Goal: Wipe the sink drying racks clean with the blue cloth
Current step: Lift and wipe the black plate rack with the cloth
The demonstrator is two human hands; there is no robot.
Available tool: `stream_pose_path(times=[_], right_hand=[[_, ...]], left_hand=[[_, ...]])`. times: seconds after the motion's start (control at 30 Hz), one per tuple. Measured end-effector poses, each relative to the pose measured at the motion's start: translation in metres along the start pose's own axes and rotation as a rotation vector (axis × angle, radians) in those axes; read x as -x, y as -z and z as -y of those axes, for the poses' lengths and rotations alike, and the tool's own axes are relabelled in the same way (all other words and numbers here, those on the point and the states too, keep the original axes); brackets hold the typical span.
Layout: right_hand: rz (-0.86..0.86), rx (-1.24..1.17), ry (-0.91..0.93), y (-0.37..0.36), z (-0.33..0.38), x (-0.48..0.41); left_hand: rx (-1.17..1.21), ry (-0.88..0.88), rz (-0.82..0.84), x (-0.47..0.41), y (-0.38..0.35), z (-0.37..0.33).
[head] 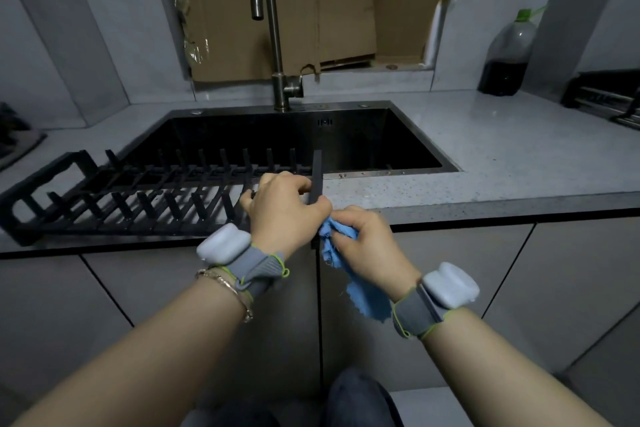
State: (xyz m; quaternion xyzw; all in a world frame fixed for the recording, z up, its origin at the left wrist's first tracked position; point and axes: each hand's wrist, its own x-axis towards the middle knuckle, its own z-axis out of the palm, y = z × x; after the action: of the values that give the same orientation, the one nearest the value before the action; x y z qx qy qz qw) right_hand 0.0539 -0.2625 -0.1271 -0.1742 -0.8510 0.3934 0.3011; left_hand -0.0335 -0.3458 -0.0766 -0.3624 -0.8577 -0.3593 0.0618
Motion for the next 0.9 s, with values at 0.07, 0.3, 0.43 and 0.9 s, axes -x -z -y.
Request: stream_pose_path(times=[0.07, 0.3, 0.43, 0.9], right_hand=[[-0.023, 0.061, 0.031, -0.001, -0.002, 0.000], [-0.216, 0.204, -0.003, 0.008, -0.009, -0.013], [-0.314, 0.277, -0.090, 0.016, -0.012, -0.033], [-0.281, 0.298, -0.164, -0.002, -0.016, -0.047]], left_hand=[[0.020, -0.021, -0.007, 0.004, 0.002, 0.000], [0.054, -0.098, -0.039, 0.022, 0.003, -0.017], [0.051, -0.135, -0.037, 0.024, 0.000, -0.029], [0.205, -0.058, 0.038, -0.015, 0.018, -0.005]])
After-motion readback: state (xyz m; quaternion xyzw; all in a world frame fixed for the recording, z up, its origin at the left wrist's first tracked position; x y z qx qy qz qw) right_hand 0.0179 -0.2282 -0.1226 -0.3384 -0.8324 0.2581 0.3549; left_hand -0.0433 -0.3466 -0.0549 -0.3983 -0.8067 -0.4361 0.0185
